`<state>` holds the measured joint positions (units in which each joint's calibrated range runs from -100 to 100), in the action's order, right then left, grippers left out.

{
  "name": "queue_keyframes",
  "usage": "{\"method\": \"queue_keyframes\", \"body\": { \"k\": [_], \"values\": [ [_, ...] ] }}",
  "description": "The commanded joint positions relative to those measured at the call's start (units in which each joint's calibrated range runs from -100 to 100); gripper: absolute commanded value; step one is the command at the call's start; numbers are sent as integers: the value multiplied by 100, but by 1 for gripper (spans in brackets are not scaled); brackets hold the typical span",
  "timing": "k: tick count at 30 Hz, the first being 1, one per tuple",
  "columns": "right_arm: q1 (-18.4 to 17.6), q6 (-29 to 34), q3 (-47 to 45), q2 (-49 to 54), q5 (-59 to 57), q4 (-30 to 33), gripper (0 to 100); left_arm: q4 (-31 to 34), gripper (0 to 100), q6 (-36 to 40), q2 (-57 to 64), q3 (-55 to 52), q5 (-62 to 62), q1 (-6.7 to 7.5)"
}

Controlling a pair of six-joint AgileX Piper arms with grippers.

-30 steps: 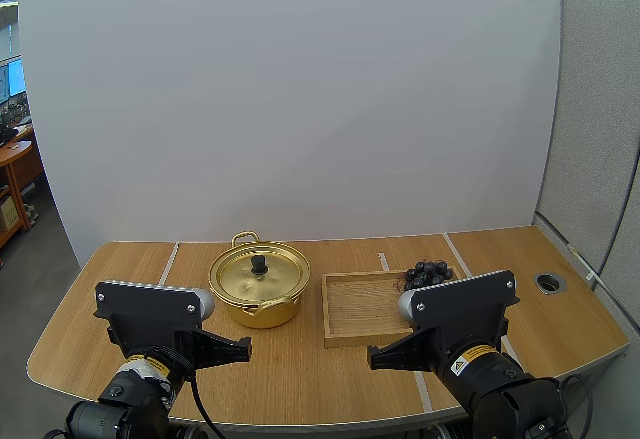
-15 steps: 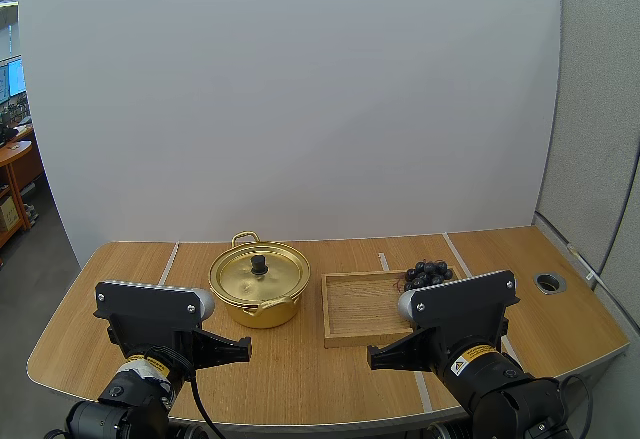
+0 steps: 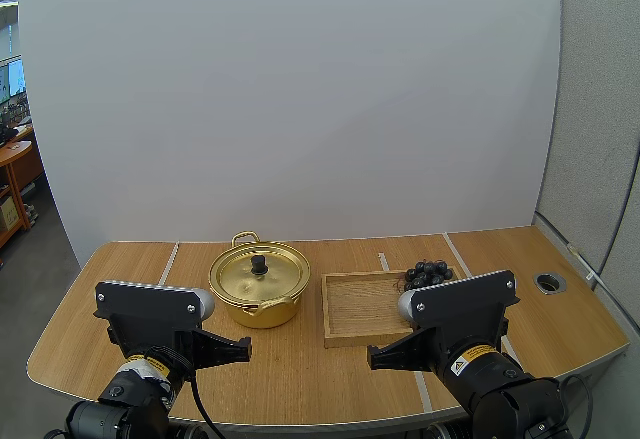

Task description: Open the pot, put the grape inside, and close it

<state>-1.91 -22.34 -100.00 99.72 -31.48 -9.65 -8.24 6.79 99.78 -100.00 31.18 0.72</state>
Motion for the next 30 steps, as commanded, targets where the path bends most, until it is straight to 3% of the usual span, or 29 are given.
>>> {"method": "queue_keyframes", "body": {
  "k": [1,30],
  "values": [
    [16,-9,0,28,14,8,0,-85,0,51,22,0,-118,24],
    [16,-9,0,28,32,-60,0,-74,0,42,22,24,-406,24]
  ]
}}
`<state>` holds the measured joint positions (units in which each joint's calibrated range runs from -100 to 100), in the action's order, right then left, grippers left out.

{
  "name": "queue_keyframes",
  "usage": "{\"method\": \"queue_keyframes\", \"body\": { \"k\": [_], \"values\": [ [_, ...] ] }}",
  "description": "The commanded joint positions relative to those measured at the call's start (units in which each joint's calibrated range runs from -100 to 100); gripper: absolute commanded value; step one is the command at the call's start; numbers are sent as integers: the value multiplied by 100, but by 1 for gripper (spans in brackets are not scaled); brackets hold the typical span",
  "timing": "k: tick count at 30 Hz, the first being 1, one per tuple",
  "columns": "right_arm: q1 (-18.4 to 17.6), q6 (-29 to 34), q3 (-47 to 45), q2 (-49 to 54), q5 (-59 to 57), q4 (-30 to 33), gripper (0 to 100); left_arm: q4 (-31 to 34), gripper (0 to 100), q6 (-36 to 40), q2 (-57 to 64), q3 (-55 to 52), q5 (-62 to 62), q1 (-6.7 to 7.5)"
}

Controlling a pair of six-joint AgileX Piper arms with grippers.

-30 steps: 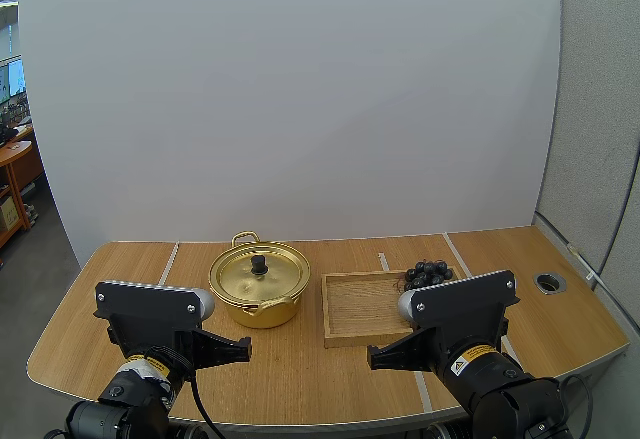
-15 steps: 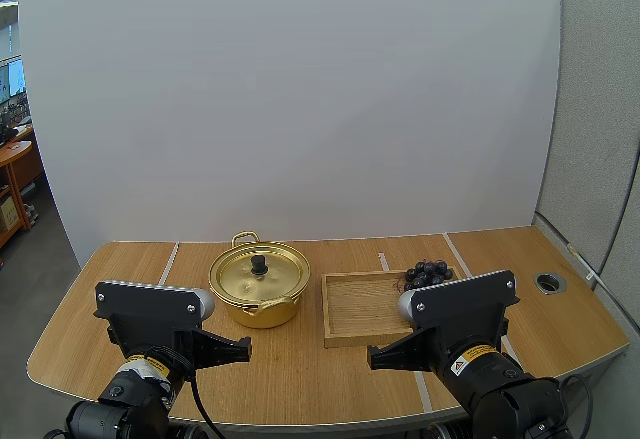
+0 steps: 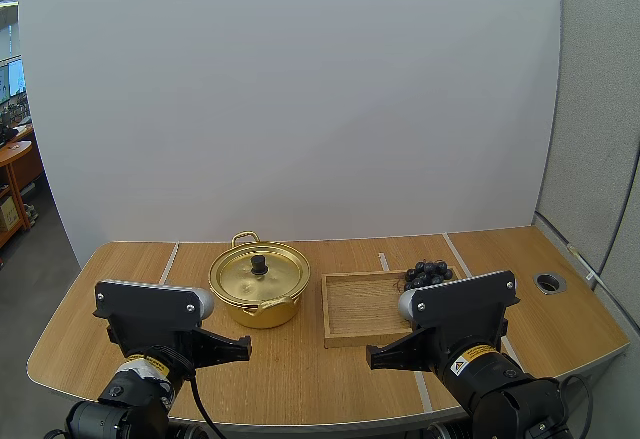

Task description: Open the pot, put the grape inside, and close it

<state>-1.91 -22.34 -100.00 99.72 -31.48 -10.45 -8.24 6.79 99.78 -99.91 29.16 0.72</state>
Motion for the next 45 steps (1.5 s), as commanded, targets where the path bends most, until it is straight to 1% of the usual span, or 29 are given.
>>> {"method": "queue_keyframes", "body": {
  "k": [1,4,7,15,19,25,27,31,34,39,42,45],
  "values": [
    [16,-9,0,28,32,75,0,-74,0,42,22,82,-185,24],
    [16,-9,0,28,12,172,0,-74,0,42,22,385,-185,24],
    [16,-9,221,28,-70,181,0,-74,0,42,22,774,-185,24],
    [16,1,1406,28,-982,180,0,-74,0,42,22,1749,-169,24],
    [16,1,1920,28,-1114,377,0,-74,0,42,22,2174,-186,24],
    [16,1,2658,28,-1925,427,0,-74,0,31,22,2862,-35,24],
    [16,1,2930,28,-2294,427,0,-74,0,31,22,3082,211,24],
    [16,1,3500,28,-3159,427,0,-74,0,31,22,3631,1216,24],
    [16,89,3885,28,-3647,437,0,-74,0,31,22,3972,1726,24],
    [16,554,4416,28,-3948,519,0,-74,0,31,-142,4529,2412,24],
    [16,564,4636,-28,-3990,519,0,-74,0,31,-563,4836,2828,24],
    [16,564,4823,-347,-4301,519,0,-74,0,31,-1059,5156,3211,24]
  ]
}}
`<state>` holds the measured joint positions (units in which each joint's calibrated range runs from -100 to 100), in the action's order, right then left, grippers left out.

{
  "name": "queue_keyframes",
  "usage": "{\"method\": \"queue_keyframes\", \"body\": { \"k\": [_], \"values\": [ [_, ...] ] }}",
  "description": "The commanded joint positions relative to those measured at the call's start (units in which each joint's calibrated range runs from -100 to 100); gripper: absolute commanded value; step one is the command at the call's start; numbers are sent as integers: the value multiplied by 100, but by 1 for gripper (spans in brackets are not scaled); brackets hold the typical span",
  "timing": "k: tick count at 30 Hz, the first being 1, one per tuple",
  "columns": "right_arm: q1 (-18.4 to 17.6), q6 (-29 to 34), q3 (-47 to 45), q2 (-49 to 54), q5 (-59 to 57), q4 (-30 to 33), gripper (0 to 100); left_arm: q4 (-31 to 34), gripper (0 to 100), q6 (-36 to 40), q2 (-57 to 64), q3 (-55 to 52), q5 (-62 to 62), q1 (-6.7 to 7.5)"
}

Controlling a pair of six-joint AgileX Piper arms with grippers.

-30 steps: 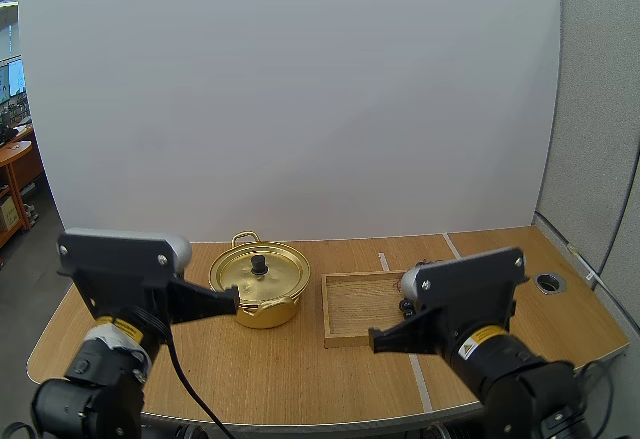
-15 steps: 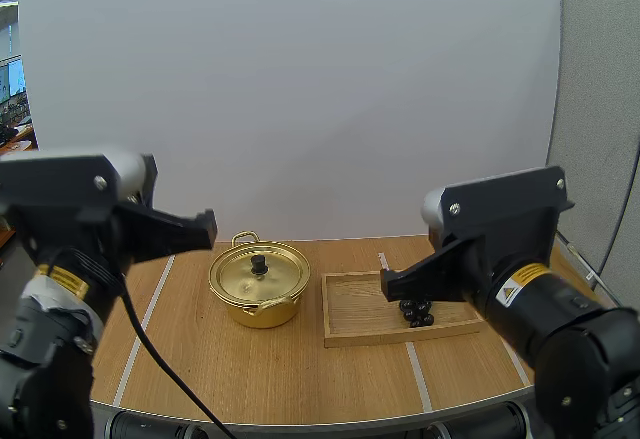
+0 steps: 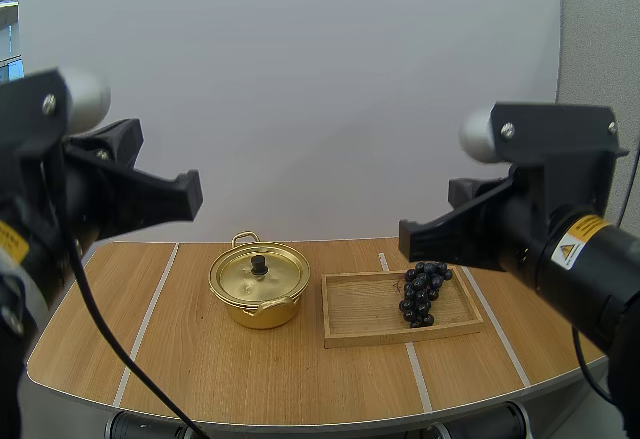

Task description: Open the pot, put the grape inside, and close it

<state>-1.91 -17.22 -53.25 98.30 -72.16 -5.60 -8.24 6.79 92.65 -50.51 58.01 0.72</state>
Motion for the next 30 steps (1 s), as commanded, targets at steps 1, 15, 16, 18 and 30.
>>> {"method": "queue_keyframes", "body": {
  "k": [1,15,16,18,30],
  "values": [
    [16,111,221,-321,-395,48,0,-74,0,20,-493,297,402,24],
    [16,1080,772,-2321,-972,791,0,-836,0,-1310,-2873,1058,495,24],
    [16,1103,772,-2474,-972,791,0,-974,0,-1460,-3060,1058,495,24],
    [16,1225,772,-2790,-972,791,0,-1215,0,-1689,-3402,1058,495,24],
    [16,1393,772,-4022,-954,915,0,-1424,0,-2097,-5247,1058,-94,24]
  ]
}}
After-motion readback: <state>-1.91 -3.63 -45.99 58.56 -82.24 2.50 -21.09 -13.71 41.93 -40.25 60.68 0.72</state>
